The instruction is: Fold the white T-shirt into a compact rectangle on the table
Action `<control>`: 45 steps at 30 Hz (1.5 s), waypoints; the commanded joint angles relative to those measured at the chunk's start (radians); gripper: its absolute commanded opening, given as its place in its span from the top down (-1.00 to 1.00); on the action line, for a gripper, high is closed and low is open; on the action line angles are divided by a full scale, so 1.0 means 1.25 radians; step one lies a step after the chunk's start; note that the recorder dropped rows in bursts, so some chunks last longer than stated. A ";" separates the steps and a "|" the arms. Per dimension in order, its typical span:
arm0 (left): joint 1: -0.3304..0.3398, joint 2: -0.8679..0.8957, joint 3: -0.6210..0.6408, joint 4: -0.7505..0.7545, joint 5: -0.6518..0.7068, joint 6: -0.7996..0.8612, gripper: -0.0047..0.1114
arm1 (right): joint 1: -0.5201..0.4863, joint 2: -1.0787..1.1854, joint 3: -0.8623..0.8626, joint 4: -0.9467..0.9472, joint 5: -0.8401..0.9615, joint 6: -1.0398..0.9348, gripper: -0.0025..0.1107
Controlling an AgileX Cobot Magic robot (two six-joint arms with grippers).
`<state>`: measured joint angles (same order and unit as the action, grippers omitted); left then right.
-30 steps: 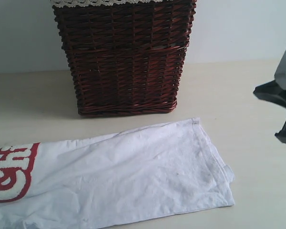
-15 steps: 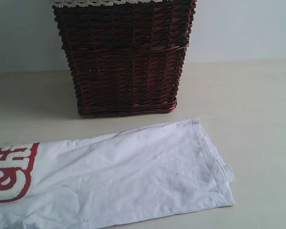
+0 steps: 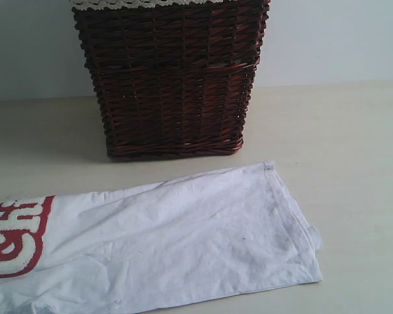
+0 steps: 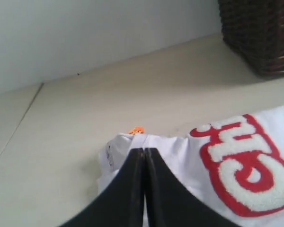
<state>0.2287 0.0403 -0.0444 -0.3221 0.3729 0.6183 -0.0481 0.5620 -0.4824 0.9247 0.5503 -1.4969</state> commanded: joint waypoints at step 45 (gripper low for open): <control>0.008 0.134 0.036 -0.254 0.034 -0.165 0.87 | -0.003 0.558 -0.097 0.172 0.132 -0.254 0.95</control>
<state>0.2364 0.2059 -0.0025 -0.6347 0.4191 0.4183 -0.0481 1.1452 -0.5359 1.2168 0.6374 -1.8732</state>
